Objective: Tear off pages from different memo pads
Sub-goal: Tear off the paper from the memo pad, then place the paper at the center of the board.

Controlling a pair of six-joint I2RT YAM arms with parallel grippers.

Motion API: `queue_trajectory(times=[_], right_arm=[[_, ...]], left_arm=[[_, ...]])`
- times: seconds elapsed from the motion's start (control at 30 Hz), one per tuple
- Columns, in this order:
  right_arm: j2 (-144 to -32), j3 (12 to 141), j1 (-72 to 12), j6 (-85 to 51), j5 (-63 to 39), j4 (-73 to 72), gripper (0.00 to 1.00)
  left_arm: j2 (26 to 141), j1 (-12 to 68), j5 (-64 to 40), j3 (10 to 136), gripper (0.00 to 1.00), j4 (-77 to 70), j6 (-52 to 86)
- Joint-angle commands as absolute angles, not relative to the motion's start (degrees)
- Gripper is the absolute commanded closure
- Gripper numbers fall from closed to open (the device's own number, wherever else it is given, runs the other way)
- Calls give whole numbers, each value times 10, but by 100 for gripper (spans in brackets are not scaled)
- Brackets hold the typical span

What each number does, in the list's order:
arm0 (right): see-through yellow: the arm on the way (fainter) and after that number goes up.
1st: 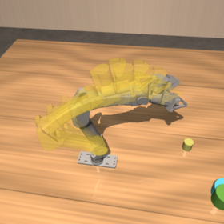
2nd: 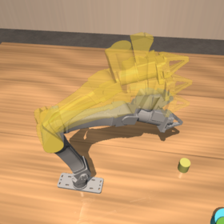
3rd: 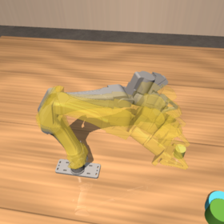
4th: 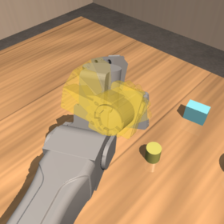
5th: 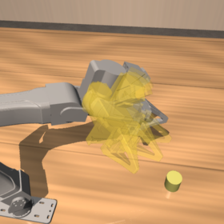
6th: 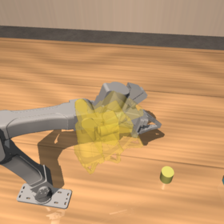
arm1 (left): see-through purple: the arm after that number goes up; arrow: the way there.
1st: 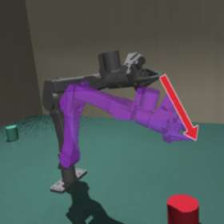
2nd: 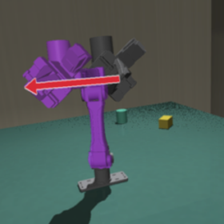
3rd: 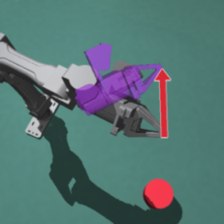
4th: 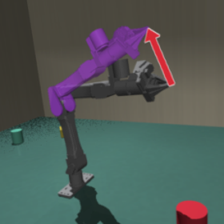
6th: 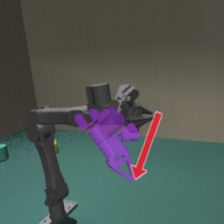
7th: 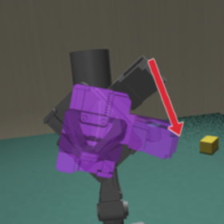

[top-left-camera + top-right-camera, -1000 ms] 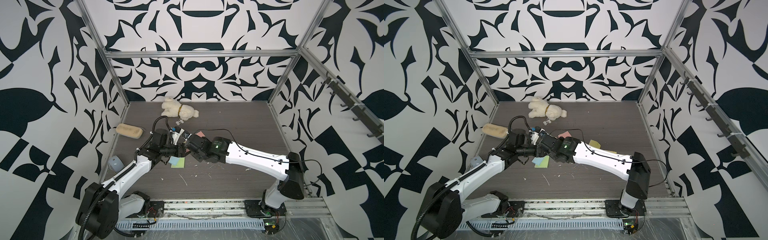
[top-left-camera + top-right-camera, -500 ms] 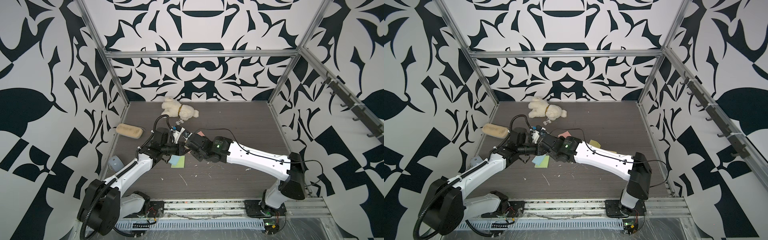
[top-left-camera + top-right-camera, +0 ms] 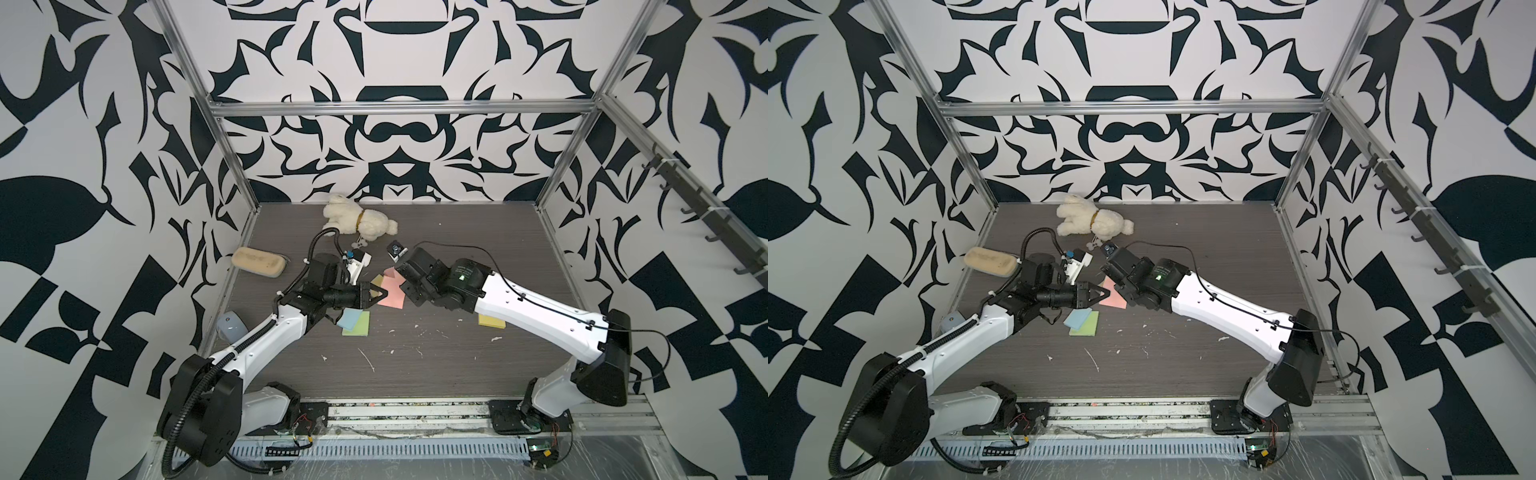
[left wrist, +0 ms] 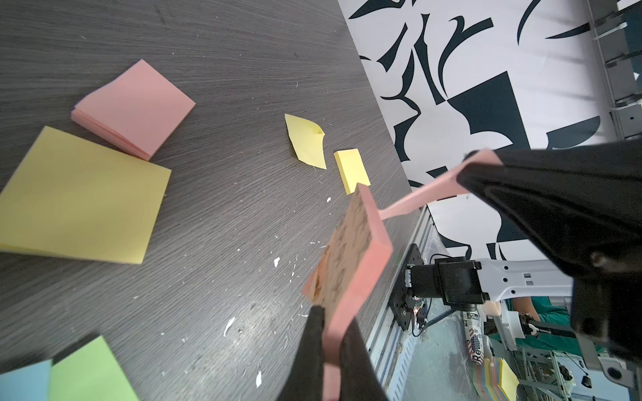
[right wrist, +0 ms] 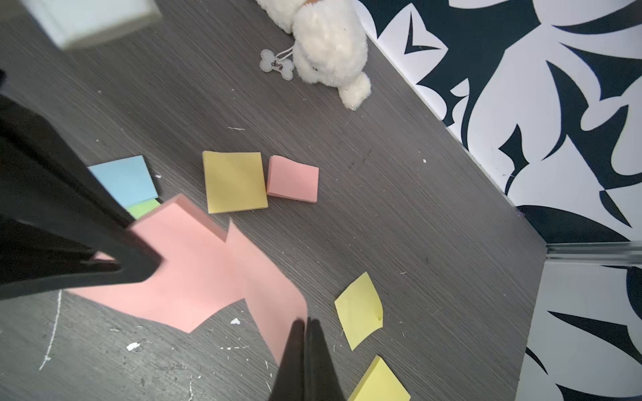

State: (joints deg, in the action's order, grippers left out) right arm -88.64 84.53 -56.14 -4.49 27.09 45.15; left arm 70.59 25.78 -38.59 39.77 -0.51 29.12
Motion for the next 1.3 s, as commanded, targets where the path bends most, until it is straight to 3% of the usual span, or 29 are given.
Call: queue_trajectory(times=[0.0, 0.63, 1.0, 1.27], right_arm=[[-860, 840, -553, -37, 291, 449, 100], [-835, 808, -503, -20, 297, 441, 100], [-842, 782, -403, -41, 299, 420, 100], [-916, 768, -331, -92, 271, 360, 100]], left_arm=[[715, 255, -380, 414, 100, 12, 294], [714, 255, -381, 416, 100, 22, 292], [717, 258, -368, 412, 100, 3, 309], [761, 336, -324, 422, 100, -36, 340]])
